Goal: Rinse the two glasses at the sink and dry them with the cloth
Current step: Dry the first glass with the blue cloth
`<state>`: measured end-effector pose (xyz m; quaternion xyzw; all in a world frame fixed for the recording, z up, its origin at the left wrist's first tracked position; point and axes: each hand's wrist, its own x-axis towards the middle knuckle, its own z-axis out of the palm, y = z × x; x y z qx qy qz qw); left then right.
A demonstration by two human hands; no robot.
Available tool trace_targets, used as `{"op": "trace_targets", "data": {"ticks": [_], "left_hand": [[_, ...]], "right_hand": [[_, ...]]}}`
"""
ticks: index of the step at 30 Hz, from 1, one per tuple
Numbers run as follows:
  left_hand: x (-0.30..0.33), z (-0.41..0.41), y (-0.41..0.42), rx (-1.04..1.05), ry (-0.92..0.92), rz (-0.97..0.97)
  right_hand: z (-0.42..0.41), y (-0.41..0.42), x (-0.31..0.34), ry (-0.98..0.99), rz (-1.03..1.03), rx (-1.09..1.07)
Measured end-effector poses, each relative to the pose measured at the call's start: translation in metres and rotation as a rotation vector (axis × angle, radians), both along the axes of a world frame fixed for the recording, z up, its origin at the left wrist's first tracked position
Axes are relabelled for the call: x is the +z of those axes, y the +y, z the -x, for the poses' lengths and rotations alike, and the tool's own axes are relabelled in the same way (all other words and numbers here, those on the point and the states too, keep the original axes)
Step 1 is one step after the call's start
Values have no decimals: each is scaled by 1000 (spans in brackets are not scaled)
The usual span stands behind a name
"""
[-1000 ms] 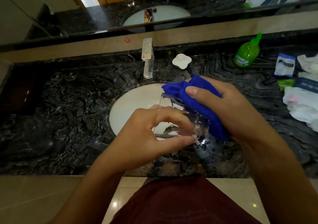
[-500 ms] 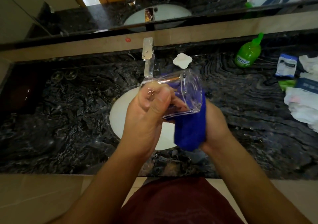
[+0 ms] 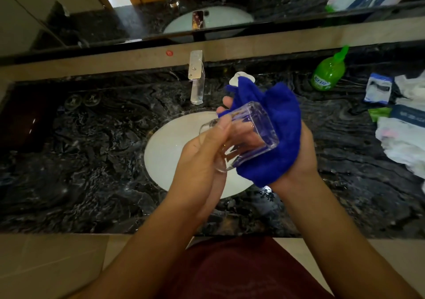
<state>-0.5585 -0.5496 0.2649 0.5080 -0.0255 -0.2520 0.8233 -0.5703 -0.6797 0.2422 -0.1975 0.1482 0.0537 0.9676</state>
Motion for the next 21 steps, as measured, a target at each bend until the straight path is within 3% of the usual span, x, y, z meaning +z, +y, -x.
{"op": "trace_targets", "data": {"ticks": [3,7,9,11,14,17,21], "left_hand": [[-9,-1,-4,91,-94,-66],[-13,-7,3,149,-372,-341],[-12,-19,9,195,-370,-412],[-9,-31,15,257,-257,-388],[-9,-36,22,313,-120,-250],[-10,-24,21,273,-80,-182],[-8,-9,10,198,-105,-130]], "right_hand": [[0,7,-1,22,4,-47],[10,17,-4,85,62,-45],[20,20,-9,98,65,10],[24,19,-9,101,123,38],[18,5,-4,138,363,-119],[10,-5,8,56,764,-263],[6,9,15,-116,1104,-233]]}}
